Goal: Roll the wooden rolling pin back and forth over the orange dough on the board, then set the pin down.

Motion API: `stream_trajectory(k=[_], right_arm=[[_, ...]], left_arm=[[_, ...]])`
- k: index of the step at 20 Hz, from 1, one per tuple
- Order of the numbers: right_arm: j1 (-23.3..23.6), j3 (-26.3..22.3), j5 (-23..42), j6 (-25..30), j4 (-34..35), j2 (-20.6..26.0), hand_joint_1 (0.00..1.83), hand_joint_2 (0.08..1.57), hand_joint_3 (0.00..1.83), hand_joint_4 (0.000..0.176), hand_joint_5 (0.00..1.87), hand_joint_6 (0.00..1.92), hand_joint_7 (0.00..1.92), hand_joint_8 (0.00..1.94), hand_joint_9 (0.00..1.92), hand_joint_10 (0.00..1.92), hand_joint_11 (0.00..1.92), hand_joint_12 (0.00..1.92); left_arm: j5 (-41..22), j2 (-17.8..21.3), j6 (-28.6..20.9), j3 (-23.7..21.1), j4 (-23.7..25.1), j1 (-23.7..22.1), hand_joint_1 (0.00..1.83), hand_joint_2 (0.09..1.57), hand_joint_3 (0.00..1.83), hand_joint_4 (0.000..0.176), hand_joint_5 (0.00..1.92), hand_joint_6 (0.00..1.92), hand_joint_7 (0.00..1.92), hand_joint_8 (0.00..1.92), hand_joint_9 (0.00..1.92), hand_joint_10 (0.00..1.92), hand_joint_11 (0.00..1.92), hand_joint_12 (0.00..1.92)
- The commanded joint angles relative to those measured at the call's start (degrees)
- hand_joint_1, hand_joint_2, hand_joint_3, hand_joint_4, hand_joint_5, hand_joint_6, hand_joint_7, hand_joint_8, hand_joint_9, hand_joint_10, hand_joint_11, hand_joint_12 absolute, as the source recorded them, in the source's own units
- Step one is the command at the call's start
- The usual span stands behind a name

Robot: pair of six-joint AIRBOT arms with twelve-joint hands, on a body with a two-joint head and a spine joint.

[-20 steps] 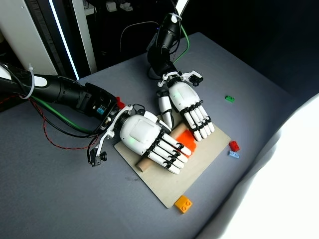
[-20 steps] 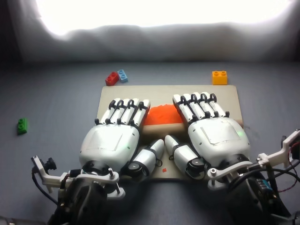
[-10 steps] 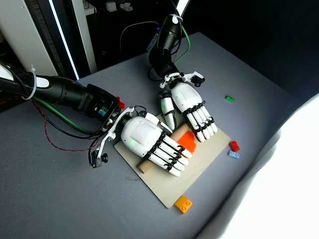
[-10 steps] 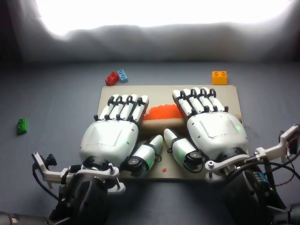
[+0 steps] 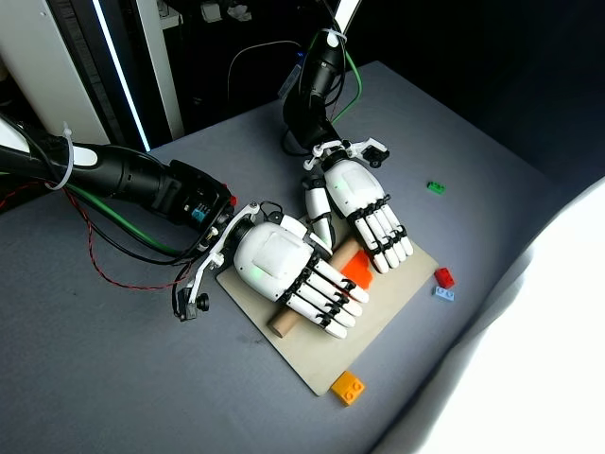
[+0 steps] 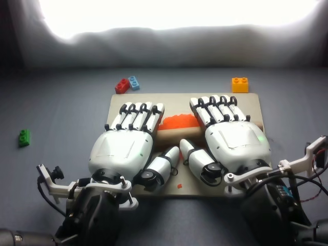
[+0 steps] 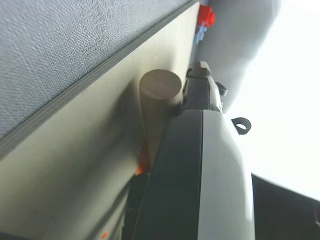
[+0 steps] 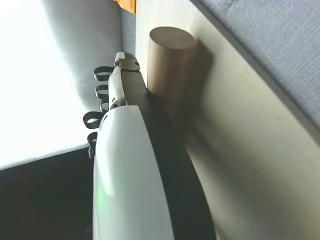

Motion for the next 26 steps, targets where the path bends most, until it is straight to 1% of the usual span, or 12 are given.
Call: stream_trajectory(k=[1, 5, 12, 23, 25, 26], right_arm=[[0.60, 0.35, 5.17, 0.18, -3.89, 0.22, 0.00, 1.54, 0.00, 0.000, 0.06, 0.01, 0.03, 0.01, 0.00, 0.00, 0.00, 0.00], [1.00, 0.96, 5.11, 0.49, -3.20, 0.09, 0.00, 1.55, 0.00, 0.000, 0.01, 0.00, 0.01, 0.00, 0.00, 0.00, 0.00, 0.00], [1.77, 2.54, 4.27, 0.70, -1.57, -0.12, 0.00, 1.55, 0.00, 0.000, 0.05, 0.01, 0.02, 0.01, 0.00, 0.00, 0.00, 0.00], [2.47, 4.63, 2.96, 1.41, -0.98, -0.53, 0.00, 1.55, 0.00, 0.000, 0.03, 0.00, 0.02, 0.00, 0.00, 0.00, 0.00, 0.00], [2.65, 5.05, 2.65, 1.58, -0.98, -0.63, 0.00, 1.55, 0.00, 0.000, 0.00, 0.00, 0.00, 0.00, 0.00, 0.00, 0.00, 0.00], [2.79, 5.26, 2.56, 1.71, -0.96, -0.70, 0.00, 1.56, 0.00, 0.000, 0.02, 0.01, 0.02, 0.01, 0.00, 0.00, 0.00, 0.00]], left_arm=[[-4.92, 0.06, -0.05, 0.30, 3.39, -0.65, 0.00, 1.49, 0.00, 0.000, 0.00, 0.00, 0.00, 0.00, 0.00, 0.00, 0.00, 0.00], [-3.86, -0.13, -0.31, 1.26, 3.41, -1.20, 0.00, 1.48, 0.00, 0.000, 0.01, 0.01, 0.02, 0.01, 0.00, 0.00, 0.00, 0.00], [-3.05, -0.23, -0.60, 2.07, 3.42, -1.56, 0.00, 1.49, 0.00, 0.000, 0.00, 0.00, 0.02, 0.00, 0.00, 0.00, 0.00, 0.00], [-1.76, -1.00, -0.92, 4.08, 3.98, -2.29, 0.00, 1.49, 0.00, 0.000, 0.00, 0.00, 0.02, 0.00, 0.00, 0.00, 0.00, 0.00], [-1.63, -1.04, -1.04, 4.49, 3.96, -2.40, 0.00, 1.49, 0.00, 0.000, 0.00, 0.00, 0.00, 0.00, 0.00, 0.00, 0.00, 0.00], [-1.54, -1.10, -1.18, 4.80, 3.95, -2.45, 0.00, 1.49, 0.00, 0.000, 0.00, 0.00, 0.00, 0.00, 0.00, 0.00, 0.00, 0.00]])
